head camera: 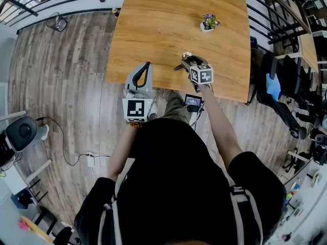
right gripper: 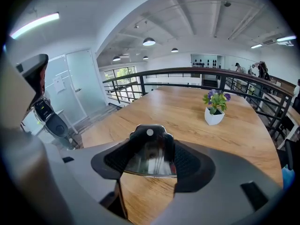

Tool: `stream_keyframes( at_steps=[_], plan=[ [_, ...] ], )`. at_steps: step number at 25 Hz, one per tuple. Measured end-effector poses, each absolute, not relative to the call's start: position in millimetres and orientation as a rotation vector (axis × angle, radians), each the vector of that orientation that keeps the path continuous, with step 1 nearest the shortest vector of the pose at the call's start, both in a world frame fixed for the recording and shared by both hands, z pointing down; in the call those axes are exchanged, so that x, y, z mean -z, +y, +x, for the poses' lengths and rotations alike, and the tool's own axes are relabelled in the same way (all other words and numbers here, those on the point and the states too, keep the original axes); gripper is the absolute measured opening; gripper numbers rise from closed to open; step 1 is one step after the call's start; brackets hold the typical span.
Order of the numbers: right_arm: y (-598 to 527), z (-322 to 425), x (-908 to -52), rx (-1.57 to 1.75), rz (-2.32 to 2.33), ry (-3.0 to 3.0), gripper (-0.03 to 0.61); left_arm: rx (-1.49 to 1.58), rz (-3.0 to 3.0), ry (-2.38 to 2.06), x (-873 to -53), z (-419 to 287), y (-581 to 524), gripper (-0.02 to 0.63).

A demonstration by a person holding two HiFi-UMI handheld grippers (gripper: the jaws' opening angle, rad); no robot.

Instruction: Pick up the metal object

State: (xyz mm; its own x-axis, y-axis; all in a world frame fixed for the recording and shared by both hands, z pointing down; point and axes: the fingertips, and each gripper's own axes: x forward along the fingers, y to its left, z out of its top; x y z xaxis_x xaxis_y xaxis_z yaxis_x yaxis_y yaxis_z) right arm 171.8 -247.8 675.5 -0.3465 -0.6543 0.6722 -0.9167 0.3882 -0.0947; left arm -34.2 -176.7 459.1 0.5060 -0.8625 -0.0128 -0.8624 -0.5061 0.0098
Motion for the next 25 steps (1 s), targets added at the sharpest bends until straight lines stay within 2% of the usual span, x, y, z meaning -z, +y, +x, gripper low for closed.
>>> stream_keyframes(
  at_steps=[25],
  plan=[
    [-252, 166, -603, -0.455, 1.460, -2.223, 0.284, 0.029, 2.740, -1.549, -455, -36, -175, 0.011]
  ],
)
